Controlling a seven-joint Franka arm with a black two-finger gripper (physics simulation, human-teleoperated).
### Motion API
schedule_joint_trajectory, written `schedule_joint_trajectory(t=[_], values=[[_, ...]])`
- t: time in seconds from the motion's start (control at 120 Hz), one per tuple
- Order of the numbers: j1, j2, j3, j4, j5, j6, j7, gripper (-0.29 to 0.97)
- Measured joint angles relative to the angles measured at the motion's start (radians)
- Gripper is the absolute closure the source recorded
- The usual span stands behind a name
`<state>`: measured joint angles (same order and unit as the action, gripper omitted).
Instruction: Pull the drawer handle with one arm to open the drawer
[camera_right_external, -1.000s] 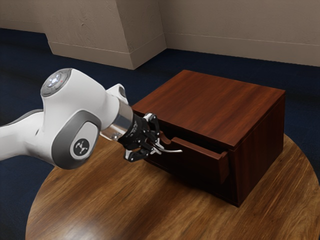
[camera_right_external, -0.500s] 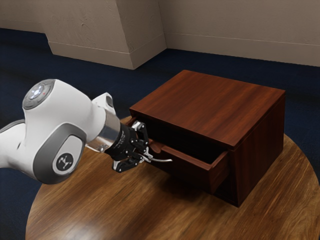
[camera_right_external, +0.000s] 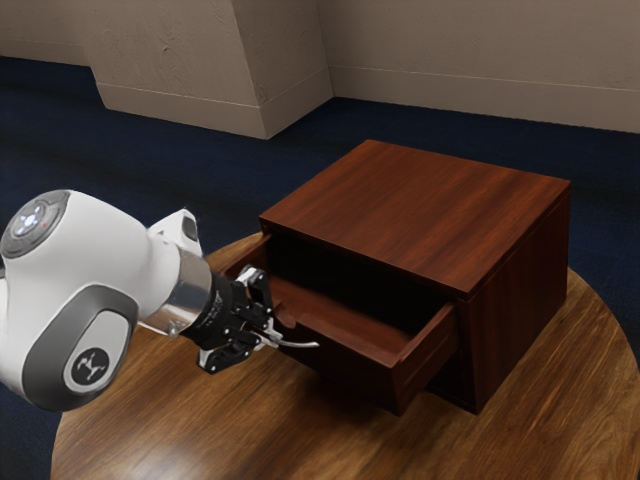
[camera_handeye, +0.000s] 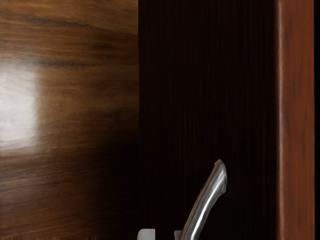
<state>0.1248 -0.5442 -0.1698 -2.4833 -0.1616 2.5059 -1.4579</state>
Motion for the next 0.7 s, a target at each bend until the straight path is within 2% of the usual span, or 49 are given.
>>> schedule_joint_trajectory(t=[0.7], values=[[0.000, -0.115, -0.011, -0.081, -0.021, 0.005, 0.000, 0.77]])
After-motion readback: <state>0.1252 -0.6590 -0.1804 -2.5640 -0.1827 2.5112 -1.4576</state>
